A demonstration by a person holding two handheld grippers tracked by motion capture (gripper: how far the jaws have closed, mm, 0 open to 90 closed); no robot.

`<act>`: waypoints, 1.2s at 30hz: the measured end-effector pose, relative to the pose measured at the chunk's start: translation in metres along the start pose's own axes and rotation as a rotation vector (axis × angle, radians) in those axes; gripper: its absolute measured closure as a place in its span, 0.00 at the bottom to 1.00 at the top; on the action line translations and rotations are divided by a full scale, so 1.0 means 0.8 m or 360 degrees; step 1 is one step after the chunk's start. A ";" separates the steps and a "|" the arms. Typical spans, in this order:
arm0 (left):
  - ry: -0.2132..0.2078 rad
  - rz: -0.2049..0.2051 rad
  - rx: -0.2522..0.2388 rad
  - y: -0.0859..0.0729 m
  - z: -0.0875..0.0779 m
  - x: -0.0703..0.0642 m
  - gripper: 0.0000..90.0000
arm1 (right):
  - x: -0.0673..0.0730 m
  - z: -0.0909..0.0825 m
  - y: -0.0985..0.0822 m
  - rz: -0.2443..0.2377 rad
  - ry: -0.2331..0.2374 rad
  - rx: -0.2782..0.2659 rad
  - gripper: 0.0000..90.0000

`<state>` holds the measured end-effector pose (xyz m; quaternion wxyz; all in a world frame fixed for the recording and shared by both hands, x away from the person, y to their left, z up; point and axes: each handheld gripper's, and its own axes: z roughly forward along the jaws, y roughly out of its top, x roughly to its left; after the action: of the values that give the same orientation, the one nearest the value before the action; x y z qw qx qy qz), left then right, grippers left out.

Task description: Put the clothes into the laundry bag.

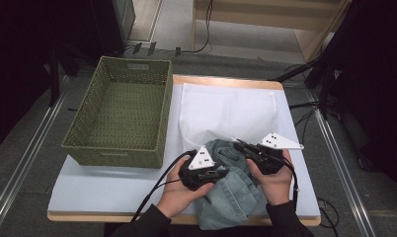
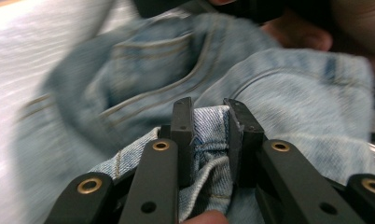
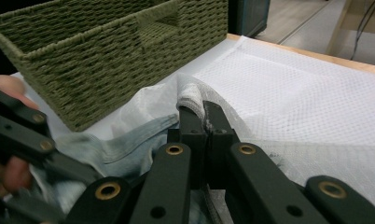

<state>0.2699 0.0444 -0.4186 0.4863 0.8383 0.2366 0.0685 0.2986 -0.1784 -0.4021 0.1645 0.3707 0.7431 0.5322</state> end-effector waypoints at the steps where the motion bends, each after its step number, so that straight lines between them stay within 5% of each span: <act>1: -0.0029 0.0010 0.0001 0.002 0.006 -0.002 0.84 | 0.002 0.000 0.000 -0.0003 0.0008 0.0003 1.00; 4: -0.0052 -0.0012 0.0032 0.004 0.027 -0.002 0.84 | 0.006 0.001 0.002 -0.0025 0.0020 -0.0005 1.00; 6: 0.0041 -0.0040 0.0080 0.002 0.038 0.002 0.84 | 0.008 0.000 0.003 -0.0036 0.0030 -0.0017 1.00; 8: 0.0131 -0.0154 0.0163 -0.004 0.048 0.015 0.83 | 0.006 -0.002 0.003 -0.0032 0.0037 -0.0031 1.00; 10: 0.0217 -0.0153 0.0219 -0.011 0.055 0.022 0.79 | 0.003 -0.005 0.003 -0.0022 0.0039 -0.0031 1.00; 11: 0.0205 -0.0139 0.0229 -0.014 0.056 0.023 0.77 | 0.002 -0.005 0.003 -0.0028 0.0039 -0.0028 1.00; 16: 0.0268 -0.0044 0.0059 -0.015 0.024 0.015 0.46 | -0.002 -0.006 0.002 -0.0011 0.0073 -0.0037 1.00; 20: 0.0460 -0.0034 0.0014 -0.021 0.004 0.021 0.41 | -0.005 -0.005 0.002 -0.0028 0.0094 -0.0048 1.00; 23: 0.0557 -0.0096 -0.0007 -0.028 -0.005 0.030 0.40 | -0.004 -0.004 0.002 -0.0048 0.0070 -0.0060 0.99; 27: 0.0569 -0.0156 0.0044 -0.032 -0.002 0.038 0.40 | -0.002 -0.002 0.001 -0.0051 0.0096 -0.0041 1.00; 31: 0.0545 -0.0218 0.0163 -0.033 0.008 0.046 0.38 | -0.002 0.000 0.000 -0.0046 0.0034 -0.0043 1.00; 36: 0.0511 -0.0204 0.0238 -0.032 0.021 0.050 0.46 | -0.006 0.005 -0.002 0.0018 0.0113 -0.0007 1.00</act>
<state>0.3025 0.0605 -0.4532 0.3821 0.8336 0.3685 0.1527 0.3041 -0.1795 -0.4055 0.1359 0.3554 0.7453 0.5475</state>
